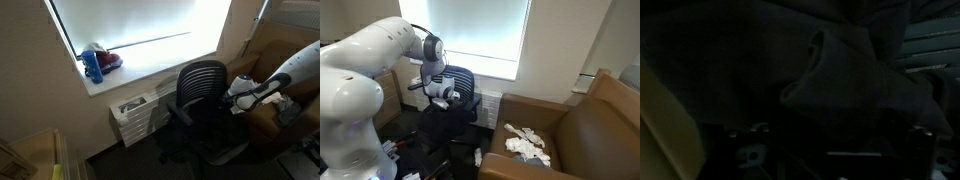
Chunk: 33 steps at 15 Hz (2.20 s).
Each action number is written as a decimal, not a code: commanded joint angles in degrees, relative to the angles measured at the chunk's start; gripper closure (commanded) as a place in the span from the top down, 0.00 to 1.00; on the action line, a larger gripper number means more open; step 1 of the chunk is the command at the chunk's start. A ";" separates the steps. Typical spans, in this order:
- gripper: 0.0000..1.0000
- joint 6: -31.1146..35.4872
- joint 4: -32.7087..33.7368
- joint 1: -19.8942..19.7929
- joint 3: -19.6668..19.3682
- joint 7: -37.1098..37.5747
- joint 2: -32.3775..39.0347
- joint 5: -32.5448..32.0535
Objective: Hang the pair of trousers on the left side and hang the blue shirt on the right side of the chair
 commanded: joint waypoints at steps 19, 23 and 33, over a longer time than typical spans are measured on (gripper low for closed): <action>0.01 -4.73 3.86 -2.49 1.50 -1.79 1.82 2.45; 0.03 3.10 -4.66 -2.52 3.11 -3.52 -8.10 1.86; 0.03 36.04 -21.12 13.42 -7.32 -3.35 -30.64 7.69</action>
